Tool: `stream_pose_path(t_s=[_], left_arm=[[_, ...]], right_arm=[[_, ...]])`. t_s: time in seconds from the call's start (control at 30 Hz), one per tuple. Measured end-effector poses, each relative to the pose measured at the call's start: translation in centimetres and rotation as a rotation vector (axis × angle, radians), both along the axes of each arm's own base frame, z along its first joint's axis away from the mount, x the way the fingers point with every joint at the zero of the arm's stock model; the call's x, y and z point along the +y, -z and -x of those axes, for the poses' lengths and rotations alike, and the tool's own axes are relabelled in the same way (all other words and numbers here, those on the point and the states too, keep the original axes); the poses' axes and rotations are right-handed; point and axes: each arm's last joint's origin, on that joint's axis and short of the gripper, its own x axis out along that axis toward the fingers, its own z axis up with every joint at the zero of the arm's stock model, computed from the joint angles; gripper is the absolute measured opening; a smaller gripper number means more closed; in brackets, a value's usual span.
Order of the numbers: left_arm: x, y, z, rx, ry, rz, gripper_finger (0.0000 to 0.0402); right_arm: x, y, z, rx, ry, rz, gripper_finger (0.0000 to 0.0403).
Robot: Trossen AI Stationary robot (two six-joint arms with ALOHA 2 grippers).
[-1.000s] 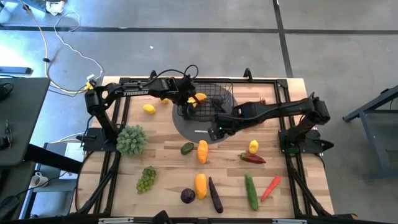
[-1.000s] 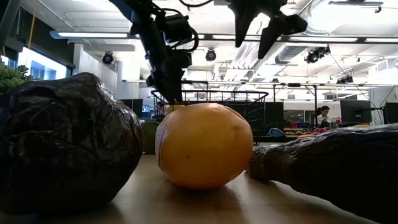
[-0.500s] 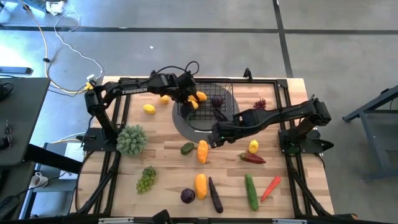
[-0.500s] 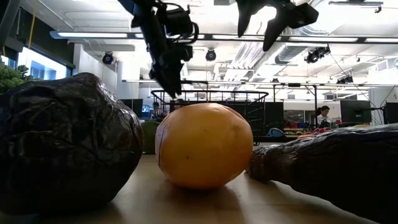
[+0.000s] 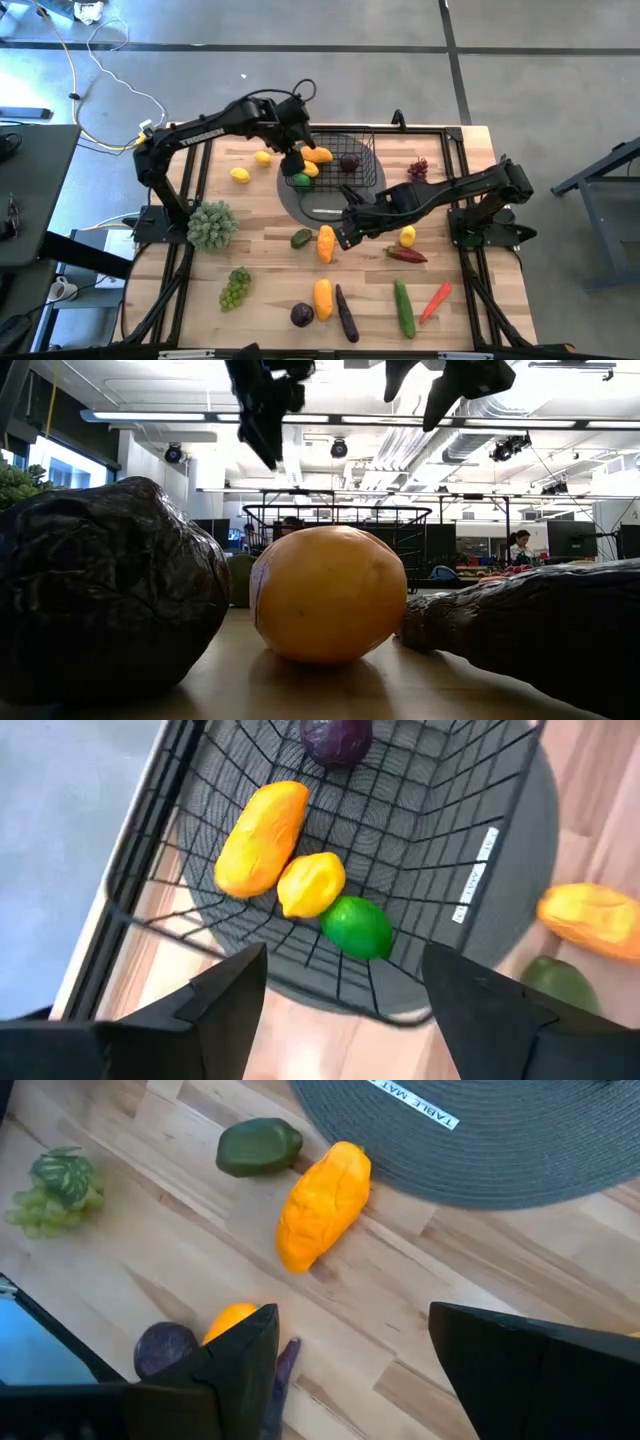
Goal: Build produce basket
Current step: Put the yellow mango into the wire basket
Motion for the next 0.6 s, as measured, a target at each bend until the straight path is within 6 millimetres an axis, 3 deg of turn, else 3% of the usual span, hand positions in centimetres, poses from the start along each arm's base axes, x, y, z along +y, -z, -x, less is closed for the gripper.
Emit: stream_pose_path(t_s=[0.33, 0.6], left_arm=[[-2.9, -4.5, 4.4, -0.092, -0.124, 0.020, 0.0257], [-6.5, -6.1, 7.8, -0.147, -0.206, 0.063, 0.0257]], right_arm=[[1.0, 0.2, 0.0, -0.003, -0.026, -0.006, 0.0238], [1.7, 1.1, -0.9, -0.020, 0.004, 0.007, 0.0238]])
